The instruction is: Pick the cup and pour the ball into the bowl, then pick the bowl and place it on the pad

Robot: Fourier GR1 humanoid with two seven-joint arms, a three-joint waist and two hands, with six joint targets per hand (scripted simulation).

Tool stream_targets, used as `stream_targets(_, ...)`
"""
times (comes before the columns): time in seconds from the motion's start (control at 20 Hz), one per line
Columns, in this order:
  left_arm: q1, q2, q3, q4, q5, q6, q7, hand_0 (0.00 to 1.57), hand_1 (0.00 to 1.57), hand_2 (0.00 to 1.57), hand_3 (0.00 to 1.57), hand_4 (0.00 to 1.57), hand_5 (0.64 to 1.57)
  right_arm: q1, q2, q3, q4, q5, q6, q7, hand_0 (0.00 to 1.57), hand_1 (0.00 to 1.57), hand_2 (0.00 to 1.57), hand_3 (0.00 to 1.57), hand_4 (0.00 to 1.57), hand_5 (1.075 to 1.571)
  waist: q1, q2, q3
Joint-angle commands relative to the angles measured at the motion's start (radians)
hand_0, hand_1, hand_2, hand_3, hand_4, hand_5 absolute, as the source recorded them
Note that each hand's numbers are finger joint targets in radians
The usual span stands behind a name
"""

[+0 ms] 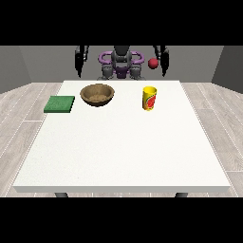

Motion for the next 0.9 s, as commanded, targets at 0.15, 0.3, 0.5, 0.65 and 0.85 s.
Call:
stream_targets(0.15, -0.019, 0.039, 0.008, -0.093, 0.004, -0.007, 0.072, 0.0, 0.0, 0.0, 0.0, 0.0, 1.524, -0.007, -0.037, -0.015, -0.085, -0.008, 0.005, 0.079, 0.0, 0.0, 0.0, 0.0, 0.0, 1.568, -0.008, -0.232, 0.0102)
stream_targets(0.3, 0.111, -0.079, -0.025, -0.123, 0.162, -0.008, 0.002, 0.0, 0.0, 0.0, 0.0, 0.0, 1.524, 0.126, 0.055, -0.039, -0.073, -0.119, 0.01, 0.0, 0.0, 0.0, 0.0, 0.0, 0.0, 1.568, -0.016, -0.31, 0.0122)
stream_targets(0.5, 0.153, -0.083, -0.144, -0.241, 0.185, 0.023, 0.008, 0.0, 0.0, 0.0, 0.0, 0.0, 1.525, 0.041, 0.006, -0.119, -0.092, -0.154, 0.006, 0.038, 0.0, 0.0, 0.0, 0.0, 0.0, 1.567, 0.045, -0.262, 0.0124)
stream_targets(0.65, 0.112, -0.071, -0.1, -0.303, 0.146, 0.031, 0.002, 0.0, 0.0, 0.0, 0.0, 0.0, 1.507, 0.059, -0.01, -0.145, -0.074, -0.181, 0.063, -0.086, 0.0, 0.0, 0.0, 0.0, 0.0, 1.566, 0.019, -0.144, 0.0126)
stream_targets(0.85, 0.003, -0.056, -0.087, -0.275, 0.073, 0.06, -0.016, 0.0, 0.0, 0.0, 0.0, 0.0, 1.453, -0.018, 0.03, -0.067, -0.069, -0.093, 0.011, -0.077, 0.0, 0.0, 0.0, 0.0, 0.0, 1.566, 0.013, -0.063, 0.0125)
